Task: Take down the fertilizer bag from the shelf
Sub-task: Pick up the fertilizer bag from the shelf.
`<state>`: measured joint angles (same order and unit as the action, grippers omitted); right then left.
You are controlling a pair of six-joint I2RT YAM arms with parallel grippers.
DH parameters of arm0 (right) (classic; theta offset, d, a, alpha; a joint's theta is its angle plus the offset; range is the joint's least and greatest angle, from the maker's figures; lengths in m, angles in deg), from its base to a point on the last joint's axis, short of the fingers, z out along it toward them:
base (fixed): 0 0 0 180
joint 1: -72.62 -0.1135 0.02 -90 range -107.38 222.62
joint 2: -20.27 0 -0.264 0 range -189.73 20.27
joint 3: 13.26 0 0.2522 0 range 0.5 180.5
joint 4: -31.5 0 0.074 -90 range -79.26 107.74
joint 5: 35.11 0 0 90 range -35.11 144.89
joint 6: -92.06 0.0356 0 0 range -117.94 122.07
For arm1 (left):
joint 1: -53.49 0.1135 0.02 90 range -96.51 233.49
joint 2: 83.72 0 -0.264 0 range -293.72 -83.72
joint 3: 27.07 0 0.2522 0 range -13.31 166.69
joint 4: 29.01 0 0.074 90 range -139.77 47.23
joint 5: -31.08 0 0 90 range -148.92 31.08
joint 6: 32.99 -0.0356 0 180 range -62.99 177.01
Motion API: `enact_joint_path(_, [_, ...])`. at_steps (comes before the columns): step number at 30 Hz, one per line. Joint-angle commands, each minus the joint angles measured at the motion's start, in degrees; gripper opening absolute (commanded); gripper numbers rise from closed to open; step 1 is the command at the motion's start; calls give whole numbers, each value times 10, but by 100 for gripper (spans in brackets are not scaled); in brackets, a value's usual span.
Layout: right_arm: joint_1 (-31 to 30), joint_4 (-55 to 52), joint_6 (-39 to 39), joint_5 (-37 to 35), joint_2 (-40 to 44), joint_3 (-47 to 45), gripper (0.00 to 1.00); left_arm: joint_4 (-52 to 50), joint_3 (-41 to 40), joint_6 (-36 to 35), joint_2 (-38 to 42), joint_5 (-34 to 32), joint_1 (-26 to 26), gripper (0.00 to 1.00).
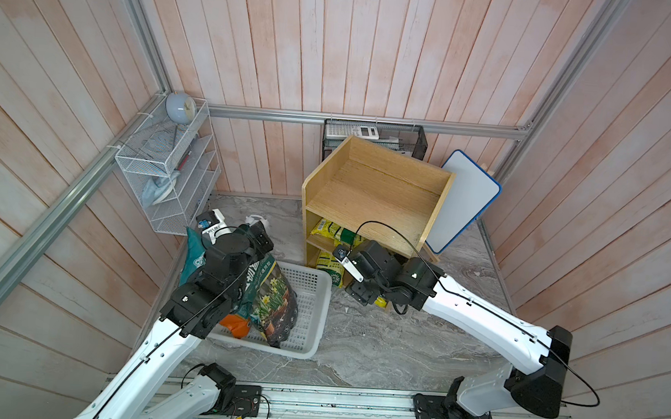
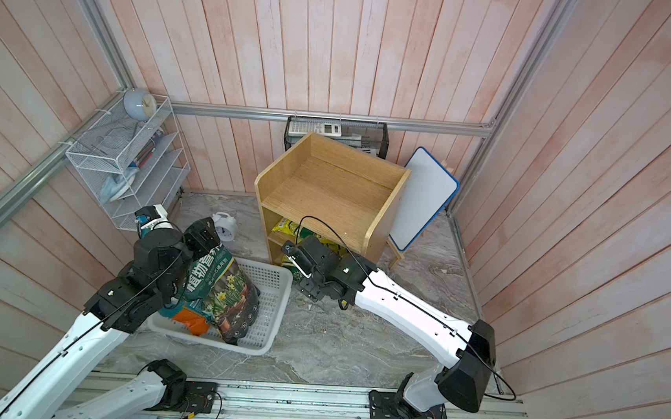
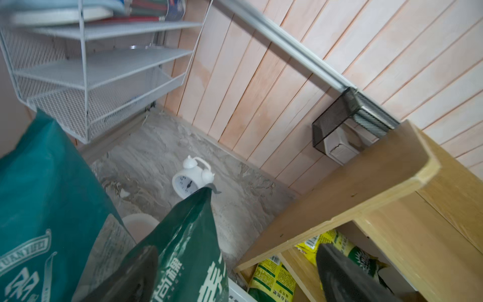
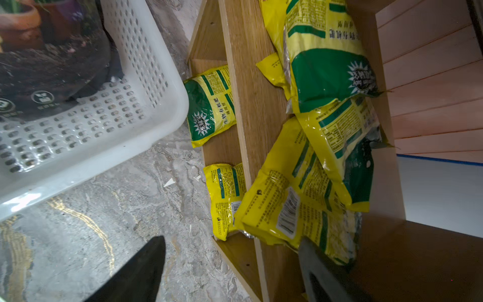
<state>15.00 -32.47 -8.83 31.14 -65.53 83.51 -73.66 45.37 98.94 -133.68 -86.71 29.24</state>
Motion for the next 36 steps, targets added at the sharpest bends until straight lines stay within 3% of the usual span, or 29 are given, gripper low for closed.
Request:
enact_joint_path(1, [-3,-9,-43,-62,-22,13,81,7,-11,56,0,155,28,100])
enact_joint_path(6, [-2,15,-88,-100,-49,1,76,-2,6,40,-15,165,31,100])
enact_joint_path(12, [13,38,-95,-89,-69,-1,60,-6,22,38,-14,166,35,100])
enact_joint_path(15, [23,45,-95,-81,-75,0,48,-10,29,33,-11,163,36,100])
enact_joint_path(20, [28,48,-93,-63,-75,7,17,-27,49,22,-10,149,39,100])
enact_joint_path(24, [29,36,-70,-26,-55,24,1,-23,51,25,-5,139,39,100])
enact_joint_path(36, [40,11,30,88,31,66,0,-5,34,46,2,135,41,100])
